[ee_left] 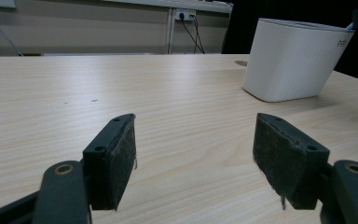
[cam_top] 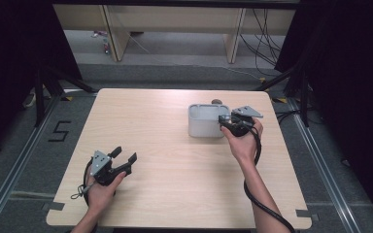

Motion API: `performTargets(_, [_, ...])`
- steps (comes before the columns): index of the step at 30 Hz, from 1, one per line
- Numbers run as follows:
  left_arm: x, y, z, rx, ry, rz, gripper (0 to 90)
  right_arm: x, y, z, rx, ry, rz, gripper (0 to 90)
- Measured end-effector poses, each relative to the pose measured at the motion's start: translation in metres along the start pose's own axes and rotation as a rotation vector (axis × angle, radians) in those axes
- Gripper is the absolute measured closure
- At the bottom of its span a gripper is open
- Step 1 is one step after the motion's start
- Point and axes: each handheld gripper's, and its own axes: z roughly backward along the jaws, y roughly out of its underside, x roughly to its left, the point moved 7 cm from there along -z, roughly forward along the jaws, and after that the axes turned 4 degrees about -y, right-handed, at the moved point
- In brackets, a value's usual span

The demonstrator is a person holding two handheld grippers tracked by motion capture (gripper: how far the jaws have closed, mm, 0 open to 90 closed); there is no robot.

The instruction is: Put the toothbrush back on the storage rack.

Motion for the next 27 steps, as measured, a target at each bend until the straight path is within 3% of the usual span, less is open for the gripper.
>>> performTargets(3, [0.0,-0.001,-0.002,-0.02,0.012,-0.004,29.3,0.001,0.001,0.005,0.013,-0.016,-0.016,44.1])
performTargets(6, [0.0,-0.001,-0.002,-0.021,0.011,-0.002,29.3,0.0,0.003,0.01,0.019,-0.01,0.001,43.4])
performTargets(8, [0.0,-0.001,-0.002,-0.021,0.01,-0.003,29.3,0.001,0.005,0.016,0.031,-0.014,-0.032,43.0])
performTargets(10, [0.0,-0.001,-0.001,-0.011,0.004,-0.004,29.3,-0.003,0.006,0.02,0.029,-0.018,0.002,42.9])
performTargets(12, [0.0,0.0,-0.001,-0.003,-0.002,-0.001,29.4,-0.001,0.01,0.024,0.044,-0.025,-0.027,42.9])
performTargets(13, [0.0,-0.001,-0.002,-0.022,0.01,-0.004,29.3,-0.003,0.011,0.026,0.045,-0.033,-0.007,42.9])
performTargets(15, [0.0,0.0,-0.001,-0.002,-0.003,-0.002,29.4,0.0,0.015,0.03,0.056,-0.028,-0.047,43.0])
performTargets(16, [0.0,0.0,0.0,0.001,-0.004,0.0,29.4,-0.003,0.015,0.03,0.05,-0.03,-0.006,43.1])
performTargets(17, [0.0,0.0,0.0,0.001,-0.004,-0.001,29.4,-0.004,0.016,0.032,0.05,-0.018,-0.004,43.1])
performTargets(18, [0.0,0.0,0.0,0.0,-0.004,-0.001,29.4,-0.001,0.018,0.034,0.061,-0.027,-0.042,43.1])
performTargets(19, [0.0,-0.001,-0.002,-0.023,0.011,-0.004,29.4,-0.003,0.018,0.035,0.056,-0.022,-0.015,43.1])
performTargets(20, [0.0,-0.001,-0.002,-0.02,0.009,-0.003,29.3,-0.002,0.02,0.036,0.058,-0.029,-0.015,43.1])
performTargets(21, [0.0,-0.001,-0.002,-0.019,0.009,-0.002,29.3,-0.004,0.021,0.038,0.068,-0.033,0.016,43.1])
performTargets(22, [0.0,-0.001,-0.002,-0.018,0.009,-0.002,29.3,-0.001,0.023,0.04,0.072,-0.029,-0.035,43.1])
performTargets(24, [0.0,0.0,0.0,0.005,-0.006,-0.002,29.4,-0.001,0.025,0.042,0.069,-0.033,-0.021,43.1])
performTargets(27, [-0.001,-0.001,-0.002,-0.021,0.008,-0.003,29.4,-0.003,0.029,0.047,0.081,-0.031,0.018,43.1])
